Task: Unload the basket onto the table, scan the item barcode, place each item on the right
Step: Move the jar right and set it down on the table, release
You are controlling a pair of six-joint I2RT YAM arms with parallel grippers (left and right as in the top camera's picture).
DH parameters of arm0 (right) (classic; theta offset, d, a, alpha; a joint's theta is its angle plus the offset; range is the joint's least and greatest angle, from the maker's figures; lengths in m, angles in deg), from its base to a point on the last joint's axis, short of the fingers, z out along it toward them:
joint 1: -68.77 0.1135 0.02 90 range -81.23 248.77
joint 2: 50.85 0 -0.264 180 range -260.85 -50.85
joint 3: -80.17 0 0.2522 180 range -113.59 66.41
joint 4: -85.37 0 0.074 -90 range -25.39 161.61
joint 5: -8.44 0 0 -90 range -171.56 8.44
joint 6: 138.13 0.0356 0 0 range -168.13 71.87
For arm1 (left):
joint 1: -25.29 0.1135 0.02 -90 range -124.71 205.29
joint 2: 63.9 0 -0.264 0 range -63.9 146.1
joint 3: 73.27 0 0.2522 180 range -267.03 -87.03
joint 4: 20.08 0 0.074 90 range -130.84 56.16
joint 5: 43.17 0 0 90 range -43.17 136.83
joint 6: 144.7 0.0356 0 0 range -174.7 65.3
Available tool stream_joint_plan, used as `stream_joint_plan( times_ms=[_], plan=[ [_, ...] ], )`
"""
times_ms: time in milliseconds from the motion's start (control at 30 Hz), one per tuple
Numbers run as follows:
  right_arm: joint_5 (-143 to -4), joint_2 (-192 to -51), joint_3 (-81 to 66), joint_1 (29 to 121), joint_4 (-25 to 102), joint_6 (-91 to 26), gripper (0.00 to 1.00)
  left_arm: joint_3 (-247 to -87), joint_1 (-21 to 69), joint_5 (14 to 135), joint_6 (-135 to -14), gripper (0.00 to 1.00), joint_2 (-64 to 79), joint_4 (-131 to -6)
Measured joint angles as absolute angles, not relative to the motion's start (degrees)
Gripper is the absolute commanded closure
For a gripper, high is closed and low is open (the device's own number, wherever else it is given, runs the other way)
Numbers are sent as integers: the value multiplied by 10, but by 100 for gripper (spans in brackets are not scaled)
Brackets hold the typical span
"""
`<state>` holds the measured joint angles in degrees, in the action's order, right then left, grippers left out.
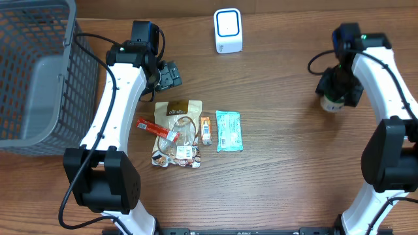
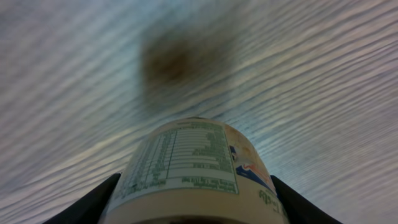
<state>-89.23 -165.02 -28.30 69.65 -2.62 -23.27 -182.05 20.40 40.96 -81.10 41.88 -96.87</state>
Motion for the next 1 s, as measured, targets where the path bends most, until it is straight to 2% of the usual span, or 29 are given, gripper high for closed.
stream_joint_plan(
  times_ms=[167, 300, 433, 467, 533, 600, 833, 1000],
  plan=[
    [-890, -1650, -217, 696, 33, -233, 95, -1821, 204, 410, -811, 0, 419, -969],
    [-890, -1650, -181, 696, 64, -232, 82, -1821, 204, 410, -811, 0, 419, -969],
    [-890, -1650, -153, 696, 89, -233, 60, -1821, 204, 410, -811, 0, 419, -969],
    [-890, -1650, -146, 696, 95, -232, 51, -1821, 204, 410, -811, 0, 419, -969],
    [-890, -1650, -135, 696, 101, -233, 22, -1821, 204, 410, -811, 0, 419, -969],
    [-889, -1650, -130, 696, 103, -234, 7, -1821, 204, 410, -811, 0, 419, -969],
    [-890, -1650, -130, 696, 98, -231, 4, -1821, 204, 410, -811, 0, 419, -969],
    [-889, -1650, -155, 696, 43, -238, 4, -1821, 204, 410, -811, 0, 419, -969]
  ],
)
